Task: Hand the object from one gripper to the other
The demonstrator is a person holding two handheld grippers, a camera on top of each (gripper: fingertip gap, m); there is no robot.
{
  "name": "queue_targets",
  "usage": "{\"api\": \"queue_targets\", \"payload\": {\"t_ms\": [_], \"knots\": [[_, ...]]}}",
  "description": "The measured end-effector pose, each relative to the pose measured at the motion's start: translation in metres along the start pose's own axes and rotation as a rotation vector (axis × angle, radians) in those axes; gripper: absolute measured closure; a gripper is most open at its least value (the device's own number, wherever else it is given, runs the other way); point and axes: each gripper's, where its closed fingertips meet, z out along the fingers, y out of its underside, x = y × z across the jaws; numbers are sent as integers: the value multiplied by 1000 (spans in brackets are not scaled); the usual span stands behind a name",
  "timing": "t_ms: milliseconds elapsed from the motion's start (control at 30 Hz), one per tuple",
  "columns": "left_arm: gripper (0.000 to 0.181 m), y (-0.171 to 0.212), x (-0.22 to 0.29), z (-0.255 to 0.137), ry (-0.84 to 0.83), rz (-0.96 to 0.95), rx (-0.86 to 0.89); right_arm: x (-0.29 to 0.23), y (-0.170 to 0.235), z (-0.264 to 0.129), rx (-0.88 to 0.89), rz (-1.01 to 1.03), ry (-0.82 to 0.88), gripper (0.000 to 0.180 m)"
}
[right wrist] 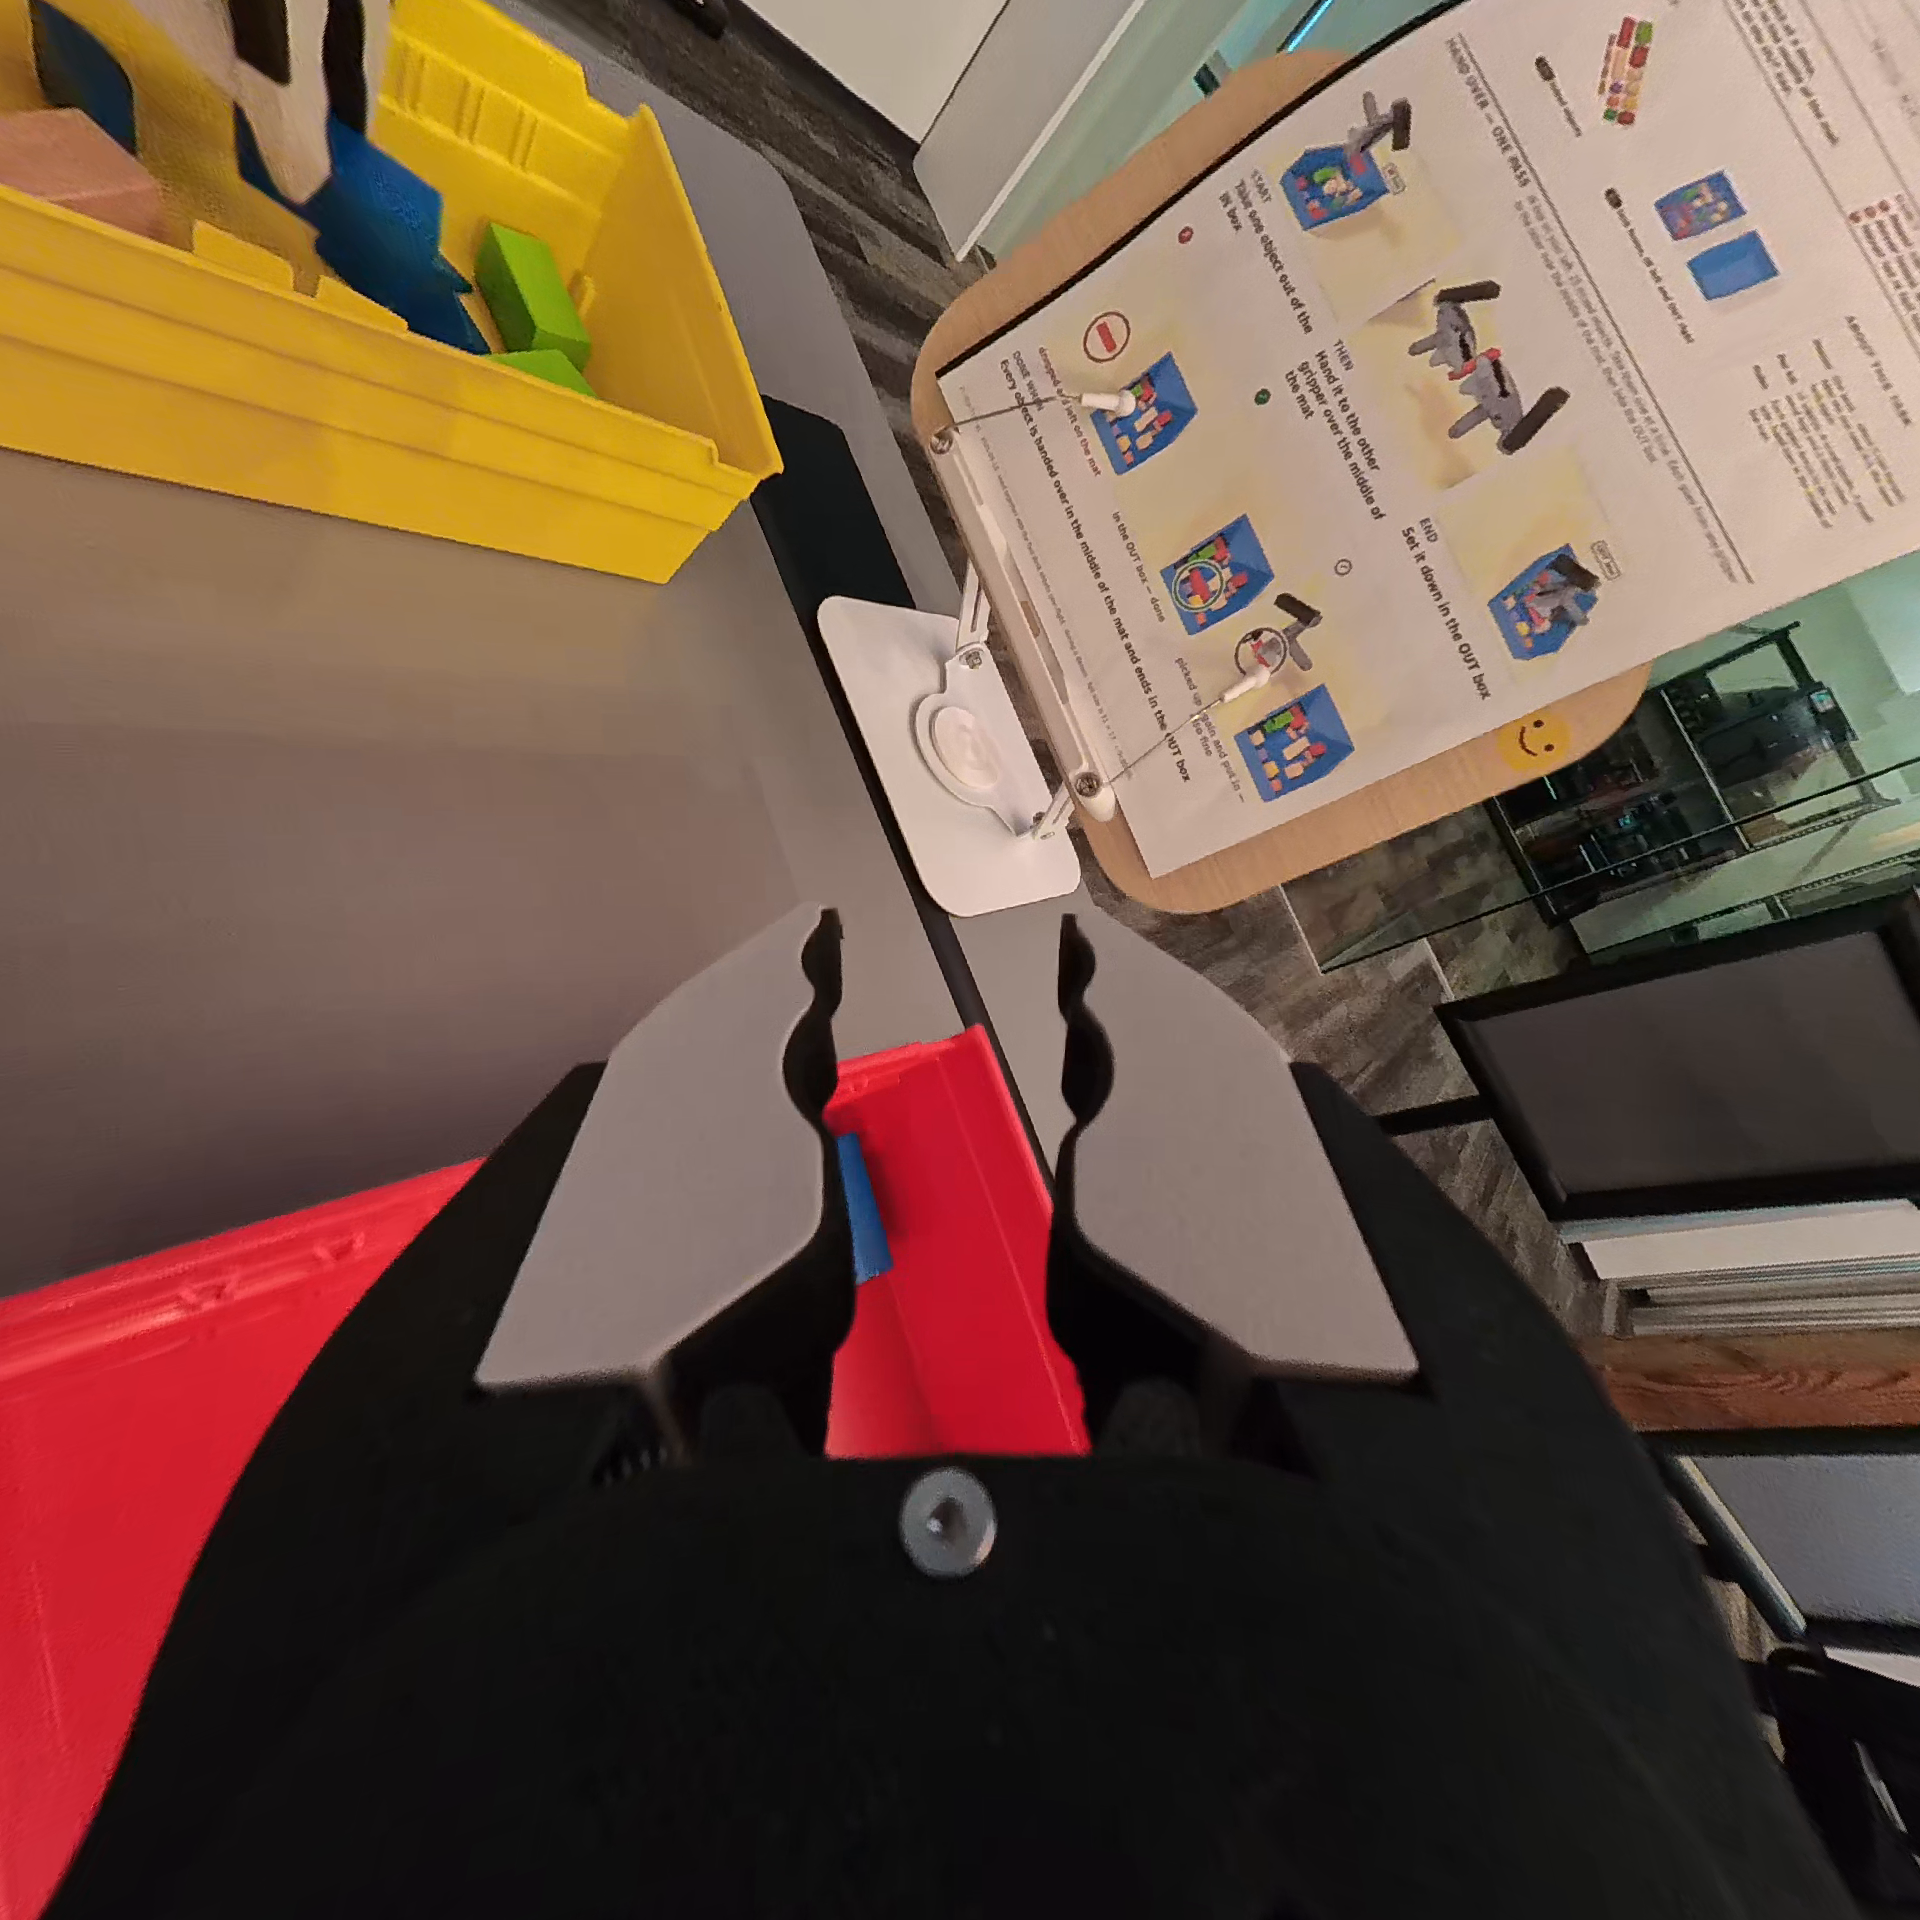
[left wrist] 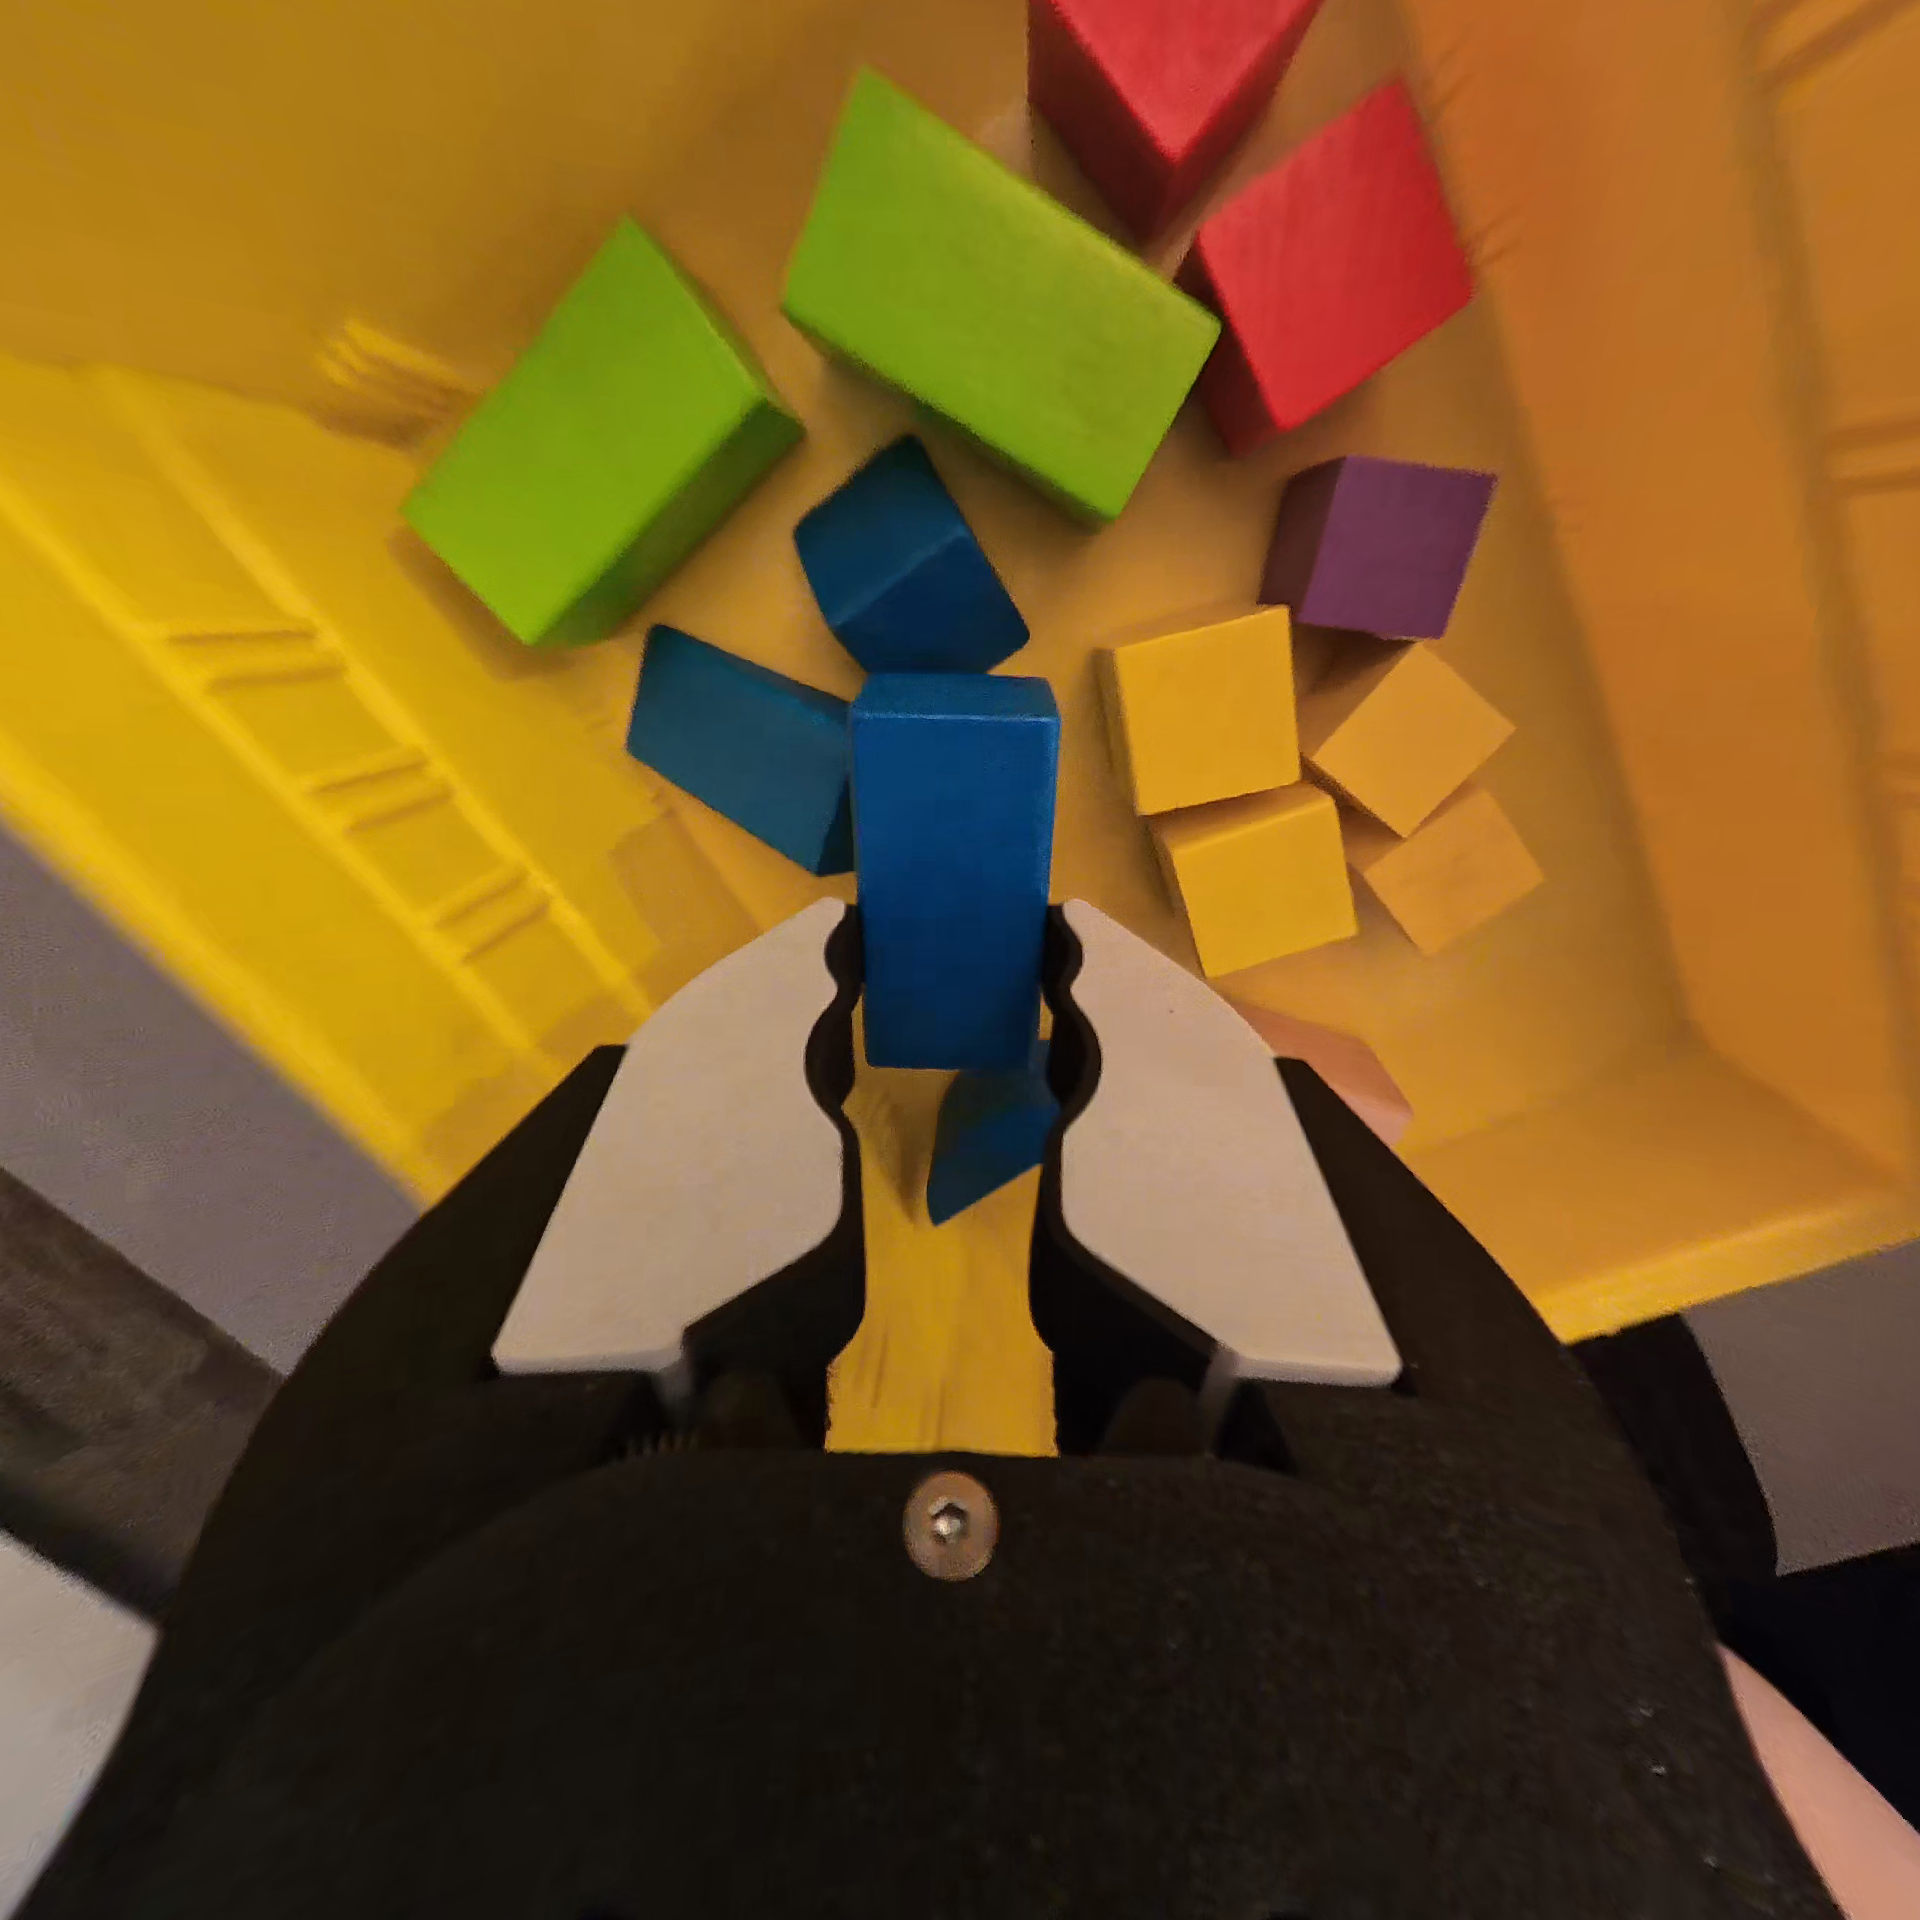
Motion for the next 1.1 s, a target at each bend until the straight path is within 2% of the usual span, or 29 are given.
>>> {"api": "queue_targets", "payload": {"t_ms": [67,167,300,367,433,667,933,1100], "knots": [[148,-8,5,-24,46,-8,126,-1,-9,6,36,-6,8,138],[148,-33,30,-73,226,-9,403,-8,-40,15,183,-40,32,132],[148,-68,92,-156,613,70,790,-37,-93,25,395,-75,41,119],[148,-76,125,-190,833,94,885,-57,-112,32,452,-73,15,110],[148,-81,155,-208,974,128,916,-70,-124,39,466,-83,32,106],[148,-86,225,-230,1235,229,887,-80,-153,33,567,-100,163,101],[148,-92,233,-227,1242,210,885,-86,-159,29,597,-126,189,116],[148,-96,229,-230,1238,168,924,-82,-161,30,616,-92,262,114]]}}
